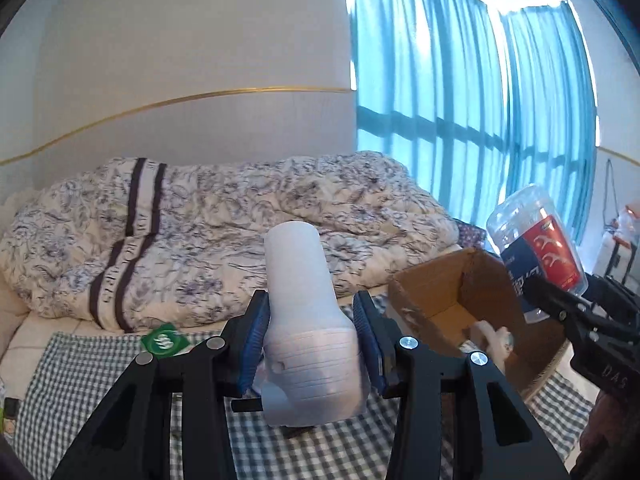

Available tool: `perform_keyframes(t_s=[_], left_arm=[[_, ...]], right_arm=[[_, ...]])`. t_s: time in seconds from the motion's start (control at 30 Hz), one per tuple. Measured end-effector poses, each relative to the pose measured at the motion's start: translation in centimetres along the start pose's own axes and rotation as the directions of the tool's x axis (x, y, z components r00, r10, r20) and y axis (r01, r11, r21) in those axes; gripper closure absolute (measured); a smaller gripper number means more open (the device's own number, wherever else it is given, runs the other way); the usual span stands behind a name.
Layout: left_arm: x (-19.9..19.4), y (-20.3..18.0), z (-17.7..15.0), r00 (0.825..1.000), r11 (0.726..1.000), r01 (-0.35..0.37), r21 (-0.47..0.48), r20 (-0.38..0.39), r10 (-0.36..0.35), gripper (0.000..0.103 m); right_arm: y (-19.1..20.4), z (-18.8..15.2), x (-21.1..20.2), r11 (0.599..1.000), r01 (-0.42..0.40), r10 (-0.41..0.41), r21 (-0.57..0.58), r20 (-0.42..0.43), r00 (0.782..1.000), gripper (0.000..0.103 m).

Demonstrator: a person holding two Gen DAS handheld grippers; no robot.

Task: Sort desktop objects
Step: 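Carry the white bottle and floss container with both tools over the box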

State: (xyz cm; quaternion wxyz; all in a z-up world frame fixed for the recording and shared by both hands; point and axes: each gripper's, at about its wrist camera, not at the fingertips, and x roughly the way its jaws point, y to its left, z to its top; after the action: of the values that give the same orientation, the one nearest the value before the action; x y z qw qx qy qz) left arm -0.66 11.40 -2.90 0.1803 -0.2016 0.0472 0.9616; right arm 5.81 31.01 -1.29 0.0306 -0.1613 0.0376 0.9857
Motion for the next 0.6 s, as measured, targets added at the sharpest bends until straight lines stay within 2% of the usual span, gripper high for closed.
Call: perform_keyframes(t_s=[0.3, 0.6], left_arm=[[0.6, -4.1, 1.0, 0.997, 0.996, 0.079, 0.039, 0.01, -0.08, 0.059], [1.8, -7.6, 1.7, 0.988, 0.986, 0.15, 0.068, 0.008, -0.151, 0.059]], right_arm=[[-4.4, 0.6, -1.5, 0.995, 0.073, -0.075, 0.064, 0.022, 0.997, 0.042], [-7.8, 0.7, -2.2, 0.985, 0.15, -0.151, 0.08, 0.0, 0.989, 0.042]])
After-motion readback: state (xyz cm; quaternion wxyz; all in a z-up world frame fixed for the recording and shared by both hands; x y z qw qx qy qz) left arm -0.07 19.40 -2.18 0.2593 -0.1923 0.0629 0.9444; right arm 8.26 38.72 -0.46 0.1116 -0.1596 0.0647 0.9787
